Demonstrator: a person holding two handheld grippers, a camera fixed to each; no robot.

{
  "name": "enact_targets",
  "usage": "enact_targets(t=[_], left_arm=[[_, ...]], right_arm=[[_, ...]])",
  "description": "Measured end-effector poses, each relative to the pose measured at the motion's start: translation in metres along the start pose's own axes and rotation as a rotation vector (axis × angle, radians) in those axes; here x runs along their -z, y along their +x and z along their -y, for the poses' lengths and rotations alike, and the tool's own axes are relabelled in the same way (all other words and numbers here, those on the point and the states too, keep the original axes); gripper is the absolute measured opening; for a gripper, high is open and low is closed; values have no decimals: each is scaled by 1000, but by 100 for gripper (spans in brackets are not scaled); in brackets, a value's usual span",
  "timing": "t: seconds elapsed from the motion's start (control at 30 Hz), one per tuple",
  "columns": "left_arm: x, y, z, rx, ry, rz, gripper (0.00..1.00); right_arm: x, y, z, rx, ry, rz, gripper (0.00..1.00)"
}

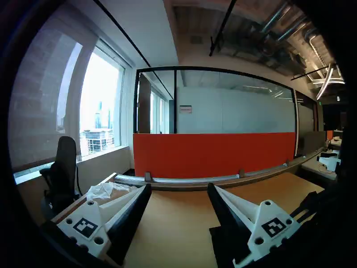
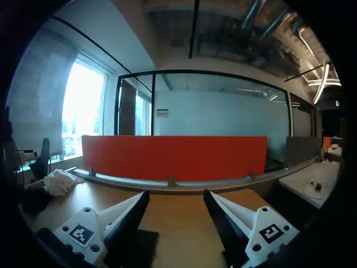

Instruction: Fold towel

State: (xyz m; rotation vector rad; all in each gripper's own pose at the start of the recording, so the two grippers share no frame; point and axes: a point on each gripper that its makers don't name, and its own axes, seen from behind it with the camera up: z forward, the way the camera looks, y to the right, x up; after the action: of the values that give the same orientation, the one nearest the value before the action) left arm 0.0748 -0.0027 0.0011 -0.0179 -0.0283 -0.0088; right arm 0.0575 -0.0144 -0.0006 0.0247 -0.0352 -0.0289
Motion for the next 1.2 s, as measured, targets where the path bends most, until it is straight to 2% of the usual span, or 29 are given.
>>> enact_targets(t=[0.27, 0.47, 0.7, 0.97, 1.2], left_arm=[[-1, 1, -9, -9, -47, 38, 93], [-2, -6, -19, -45, -108, 81, 93], [-1, -21, -32, -96, -189, 145, 93], [-2, -39, -46, -121, -258, 198, 93], [1, -65, -61, -152, -318, 248, 93]], right_arm=[[-1, 5, 11, 52, 42, 36, 94], [2, 1, 33, 113, 142, 93, 94], [5, -12, 62, 168, 274, 178, 94], [6, -27, 81, 201, 361, 235, 94], [14, -53, 94, 250, 429, 309, 94]])
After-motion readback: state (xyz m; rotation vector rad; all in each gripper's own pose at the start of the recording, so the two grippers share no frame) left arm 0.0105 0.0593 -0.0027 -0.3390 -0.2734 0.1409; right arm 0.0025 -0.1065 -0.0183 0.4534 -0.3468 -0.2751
